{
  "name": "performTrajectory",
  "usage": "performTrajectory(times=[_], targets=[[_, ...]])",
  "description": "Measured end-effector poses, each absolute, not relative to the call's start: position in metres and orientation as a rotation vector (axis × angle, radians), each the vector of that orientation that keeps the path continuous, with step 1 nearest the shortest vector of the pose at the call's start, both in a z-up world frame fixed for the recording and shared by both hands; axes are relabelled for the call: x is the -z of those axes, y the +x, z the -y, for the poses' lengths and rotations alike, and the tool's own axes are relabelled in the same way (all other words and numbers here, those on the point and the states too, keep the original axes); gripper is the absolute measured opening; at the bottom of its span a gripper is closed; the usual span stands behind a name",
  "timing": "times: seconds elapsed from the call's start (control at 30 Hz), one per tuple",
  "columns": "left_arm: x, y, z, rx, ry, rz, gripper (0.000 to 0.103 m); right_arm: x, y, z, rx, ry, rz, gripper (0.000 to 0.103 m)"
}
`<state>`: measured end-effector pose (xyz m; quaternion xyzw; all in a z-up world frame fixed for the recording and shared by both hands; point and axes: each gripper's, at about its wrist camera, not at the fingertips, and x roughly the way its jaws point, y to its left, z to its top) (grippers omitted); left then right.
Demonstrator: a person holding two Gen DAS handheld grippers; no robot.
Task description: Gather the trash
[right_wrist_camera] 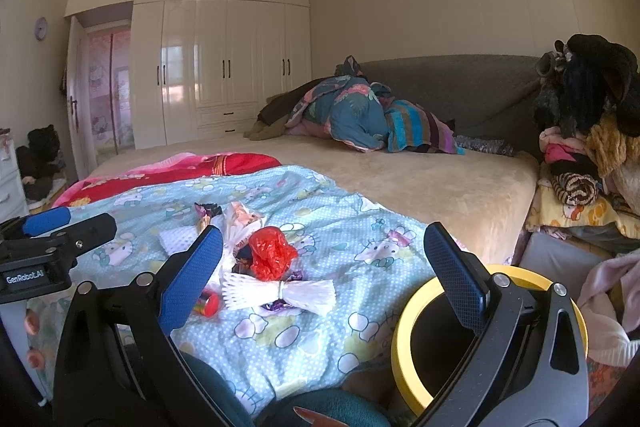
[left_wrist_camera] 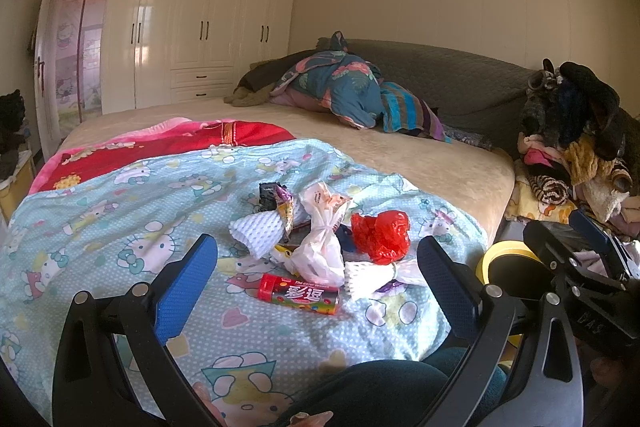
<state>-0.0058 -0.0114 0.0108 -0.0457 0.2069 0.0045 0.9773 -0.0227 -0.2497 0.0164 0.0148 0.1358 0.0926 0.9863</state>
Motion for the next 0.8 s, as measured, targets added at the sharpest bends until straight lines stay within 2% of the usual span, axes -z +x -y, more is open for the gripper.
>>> performTrajectory(times=[0.43,0.8], targets=[[-0.01,-0.004,0.005,-0.005,-0.117,-0.42,0.097,-0.011,-0.017,0.245,-0.206,0.019,-0.297,0.093],[-0.006,0.014,-0.046,-0.076,-0.196,-0.432,0.097,-0.013,0.019,0.207,-0.33,-0.01,-0.39,0.093]])
